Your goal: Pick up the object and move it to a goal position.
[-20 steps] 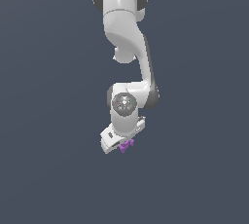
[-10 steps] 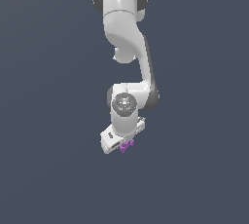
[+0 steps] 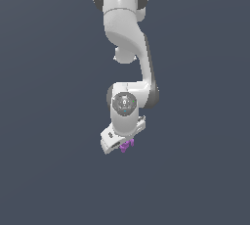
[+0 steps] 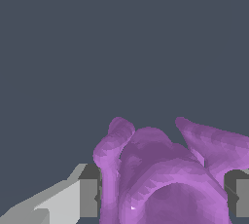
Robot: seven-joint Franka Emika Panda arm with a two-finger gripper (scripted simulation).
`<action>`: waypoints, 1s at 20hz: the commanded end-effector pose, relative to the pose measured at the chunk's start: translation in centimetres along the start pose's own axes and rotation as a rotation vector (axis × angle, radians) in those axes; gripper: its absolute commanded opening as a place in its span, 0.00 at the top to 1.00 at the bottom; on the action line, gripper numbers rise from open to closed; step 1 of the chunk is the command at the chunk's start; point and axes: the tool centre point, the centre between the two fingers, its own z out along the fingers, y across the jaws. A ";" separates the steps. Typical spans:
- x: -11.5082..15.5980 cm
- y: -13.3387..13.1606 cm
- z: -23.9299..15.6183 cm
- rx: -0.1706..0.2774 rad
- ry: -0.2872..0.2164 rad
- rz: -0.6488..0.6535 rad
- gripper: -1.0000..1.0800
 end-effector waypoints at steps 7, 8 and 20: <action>-1.5 0.1 -3.2 -0.001 0.000 0.000 1.00; -1.8 0.2 -3.8 -0.001 0.000 0.000 1.00; -7.0 0.5 -14.5 -0.001 0.000 0.000 1.00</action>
